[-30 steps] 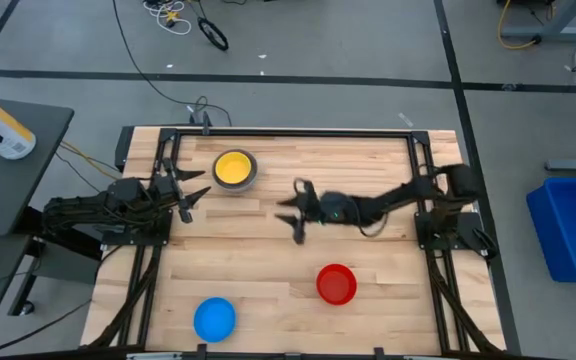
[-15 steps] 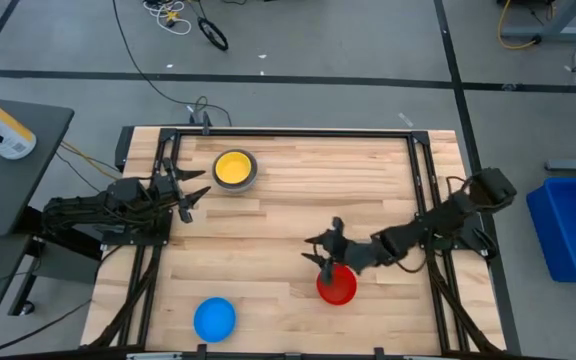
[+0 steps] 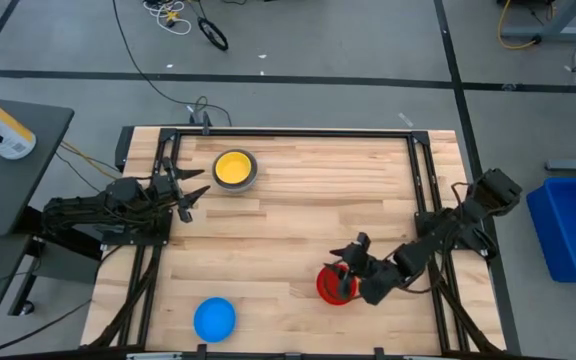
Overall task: Nest bowls inside each other
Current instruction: Stack the red bowl on the yellow bowl
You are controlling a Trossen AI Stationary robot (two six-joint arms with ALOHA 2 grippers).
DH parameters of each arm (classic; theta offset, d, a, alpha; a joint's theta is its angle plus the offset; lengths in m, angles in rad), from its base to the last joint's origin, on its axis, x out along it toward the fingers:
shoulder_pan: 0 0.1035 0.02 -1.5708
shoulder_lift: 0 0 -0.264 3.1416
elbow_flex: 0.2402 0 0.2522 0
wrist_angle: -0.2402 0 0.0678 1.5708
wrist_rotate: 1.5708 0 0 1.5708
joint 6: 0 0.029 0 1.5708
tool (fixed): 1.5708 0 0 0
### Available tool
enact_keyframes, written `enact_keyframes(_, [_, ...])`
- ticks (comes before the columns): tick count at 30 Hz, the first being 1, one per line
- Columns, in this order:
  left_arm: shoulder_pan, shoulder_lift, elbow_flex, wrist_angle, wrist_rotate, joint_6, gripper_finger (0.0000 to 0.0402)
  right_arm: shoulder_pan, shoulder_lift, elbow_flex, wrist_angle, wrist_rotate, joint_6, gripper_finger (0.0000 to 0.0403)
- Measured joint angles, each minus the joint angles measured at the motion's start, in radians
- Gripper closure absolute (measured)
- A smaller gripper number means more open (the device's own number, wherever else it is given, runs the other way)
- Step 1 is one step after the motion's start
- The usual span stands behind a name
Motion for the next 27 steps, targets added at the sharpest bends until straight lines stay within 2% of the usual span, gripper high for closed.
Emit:
enact_keyframes(6, [0.0,0.0,0.0,0.005,0.0,0.005,0.0174,0.052,0.0,0.0,-0.123,0.025,0.172,0.02])
enact_keyframes(16, [0.0,0.0,0.0,0.008,0.0,0.007,0.0174,0.114,0.0,0.0,-0.235,0.02,0.358,0.0201])
enact_keyframes(23, [0.0,0.0,0.0,0.008,0.0,0.007,0.0174,0.118,0.0,0.0,-0.3,0.018,0.406,0.0197])
enact_keyframes(27, [0.0,0.0,0.0,0.008,0.0,0.007,0.0174,0.118,0.001,-0.034,-0.25,-0.013,0.409,0.0198])
